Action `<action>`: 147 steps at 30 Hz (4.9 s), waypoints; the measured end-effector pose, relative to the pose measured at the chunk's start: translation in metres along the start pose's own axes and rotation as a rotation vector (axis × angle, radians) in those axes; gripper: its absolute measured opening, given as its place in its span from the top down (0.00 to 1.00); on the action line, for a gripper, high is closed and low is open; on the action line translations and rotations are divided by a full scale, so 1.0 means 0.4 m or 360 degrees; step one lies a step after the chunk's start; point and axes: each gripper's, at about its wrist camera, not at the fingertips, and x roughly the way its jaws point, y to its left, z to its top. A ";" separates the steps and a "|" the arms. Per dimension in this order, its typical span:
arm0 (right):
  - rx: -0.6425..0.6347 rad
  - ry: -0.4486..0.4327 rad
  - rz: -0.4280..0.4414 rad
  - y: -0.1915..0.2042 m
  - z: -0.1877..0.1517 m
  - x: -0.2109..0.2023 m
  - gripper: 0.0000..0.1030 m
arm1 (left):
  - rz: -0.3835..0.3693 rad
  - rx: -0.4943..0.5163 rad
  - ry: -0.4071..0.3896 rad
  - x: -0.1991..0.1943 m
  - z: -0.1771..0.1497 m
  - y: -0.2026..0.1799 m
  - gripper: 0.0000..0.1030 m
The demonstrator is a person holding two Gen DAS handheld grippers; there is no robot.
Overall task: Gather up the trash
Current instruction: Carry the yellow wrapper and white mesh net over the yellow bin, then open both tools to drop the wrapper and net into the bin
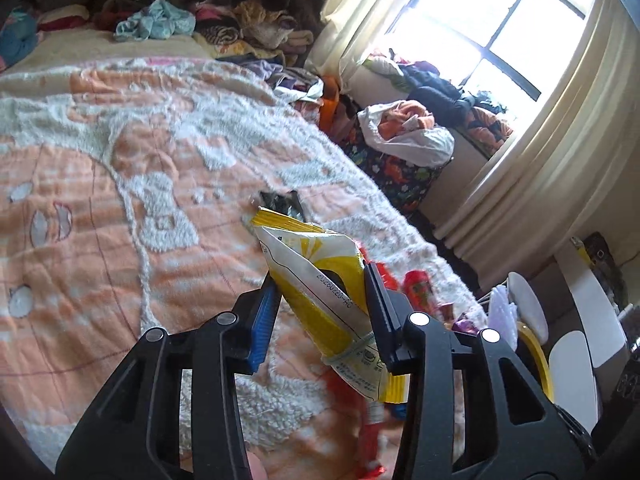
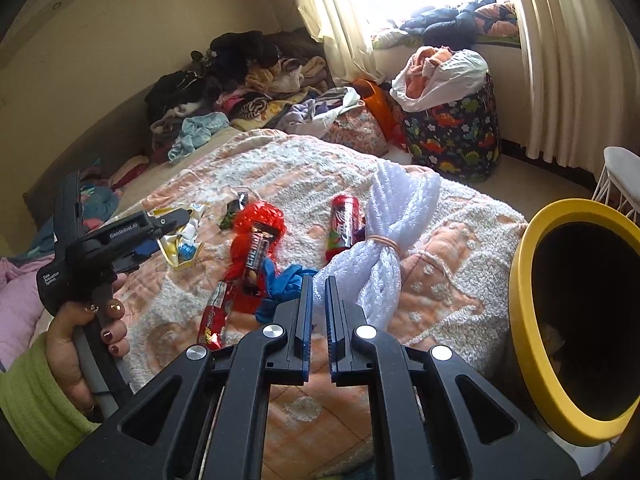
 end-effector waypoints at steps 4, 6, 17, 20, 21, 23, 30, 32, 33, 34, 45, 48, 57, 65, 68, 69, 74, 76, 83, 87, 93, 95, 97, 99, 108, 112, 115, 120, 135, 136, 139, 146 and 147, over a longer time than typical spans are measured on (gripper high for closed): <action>-0.0001 -0.0038 0.0005 0.000 0.008 -0.022 0.94 | -0.0040 0.0047 -0.0030 -0.018 0.019 -0.038 0.67; 0.0007 -0.0051 0.0000 -0.007 0.011 -0.031 0.94 | -0.0060 0.0071 -0.0034 -0.021 0.023 -0.060 0.67; 0.0075 -0.0151 -0.0043 -0.059 0.033 -0.096 0.94 | -0.0151 0.0197 -0.0020 -0.032 0.000 -0.164 0.67; 0.0104 -0.0177 -0.0052 -0.082 0.036 -0.115 0.94 | -0.0178 0.0232 -0.0013 -0.035 -0.008 -0.191 0.67; 0.0111 -0.0182 -0.0056 -0.086 0.037 -0.119 0.94 | -0.0185 0.0243 -0.0010 -0.034 -0.010 -0.199 0.67; 0.0129 -0.0195 -0.0062 -0.095 0.038 -0.127 0.94 | -0.0201 0.0267 -0.0004 -0.034 -0.015 -0.219 0.67; 0.0182 -0.0240 -0.0088 -0.132 0.042 -0.157 0.94 | -0.0252 0.0352 0.0019 -0.028 -0.037 -0.287 0.67; 0.0200 -0.0254 -0.0100 -0.144 0.042 -0.167 0.94 | -0.0267 0.0380 0.0027 -0.028 -0.045 -0.307 0.67; 0.0210 -0.0260 -0.0105 -0.151 0.041 -0.171 0.94 | -0.0275 0.0392 0.0030 -0.028 -0.049 -0.316 0.67; 0.0219 -0.0265 -0.0109 -0.159 0.039 -0.175 0.94 | -0.0284 0.0407 0.0036 -0.027 -0.054 -0.326 0.67; 0.0323 -0.0328 -0.0173 -0.233 0.034 -0.218 0.94 | -0.0358 0.0527 0.0075 -0.019 -0.101 -0.415 0.67; 0.0352 -0.0337 -0.0191 -0.251 0.030 -0.226 0.94 | -0.0374 0.0554 0.0086 -0.015 -0.113 -0.436 0.67; 0.0446 -0.0369 -0.0253 -0.306 0.024 -0.251 0.94 | -0.0416 0.0639 0.0122 -0.005 -0.151 -0.492 0.67; 0.0525 -0.0393 -0.0307 -0.362 0.014 -0.271 0.94 | -0.0457 0.0711 0.0153 0.008 -0.184 -0.542 0.67; 0.0557 -0.0395 -0.0321 -0.380 0.006 -0.276 0.94 | -0.0472 0.0742 0.0167 0.013 -0.200 -0.561 0.67; 0.0565 -0.0396 -0.0324 -0.385 0.005 -0.278 0.94 | -0.0477 0.0750 0.0172 0.015 -0.204 -0.566 0.67; 0.0606 -0.0400 -0.0341 -0.408 0.000 -0.284 0.94 | -0.0501 0.0803 0.0195 0.024 -0.230 -0.599 0.67; 0.0624 -0.0402 -0.0348 -0.419 -0.003 -0.287 0.94 | -0.0509 0.0823 0.0208 0.029 -0.240 -0.611 0.67; 0.0671 -0.0380 -0.0366 -0.460 -0.013 -0.288 0.94 | -0.0546 0.0886 0.0248 0.050 -0.273 -0.654 0.67; 0.0702 -0.0355 -0.0366 -0.480 -0.020 -0.284 0.94 | -0.0563 0.0931 0.0274 0.065 -0.297 -0.679 0.67; 0.0746 -0.0319 -0.0363 -0.507 -0.032 -0.273 0.94 | -0.0569 0.0976 0.0334 0.096 -0.332 -0.707 0.67; 0.0763 -0.0307 -0.0363 -0.515 -0.037 -0.269 0.94 | -0.0565 0.0988 0.0352 0.108 -0.341 -0.713 0.67; 0.0778 -0.0295 -0.0356 -0.526 -0.043 -0.266 0.94 | -0.0559 0.0994 0.0368 0.122 -0.348 -0.720 0.67; 0.0793 -0.0281 -0.0350 -0.536 -0.046 -0.261 0.94 | -0.0556 0.0995 0.0383 0.136 -0.353 -0.727 0.67; 0.0840 -0.0196 -0.0307 -0.563 -0.058 -0.232 0.94 | -0.0539 0.0993 0.0467 0.204 -0.375 -0.756 0.67; 0.0898 -0.0169 -0.0287 -0.588 -0.066 -0.226 0.91 | -0.0552 0.0975 0.0486 0.226 -0.380 -0.765 0.66; 0.0924 -0.0161 -0.0298 -0.601 -0.072 -0.226 0.75 | -0.0557 0.0940 0.0475 0.231 -0.378 -0.765 0.54; 0.0949 -0.0178 -0.0352 -0.607 -0.078 -0.231 0.63 | -0.0535 0.0896 0.0433 0.220 -0.376 -0.758 0.25; 0.0830 -0.0278 -0.0508 -0.570 -0.061 -0.240 0.31 | -0.0460 0.0814 0.0299 0.157 -0.325 -0.681 0.11; 0.0821 -0.0286 -0.0514 -0.566 -0.060 -0.242 0.30 | -0.0458 0.0811 0.0294 0.154 -0.322 -0.677 0.11; 0.0790 -0.0320 -0.0543 -0.549 -0.056 -0.249 0.28 | -0.0448 0.0797 0.0269 0.142 -0.312 -0.665 0.11; 0.0740 -0.0399 -0.0567 -0.523 -0.048 -0.261 0.25 | -0.0429 0.0753 0.0215 0.119 -0.286 -0.640 0.11; 0.0729 -0.0408 -0.0572 -0.518 -0.047 -0.262 0.25 | -0.0426 0.0747 0.0207 0.115 -0.282 -0.636 0.11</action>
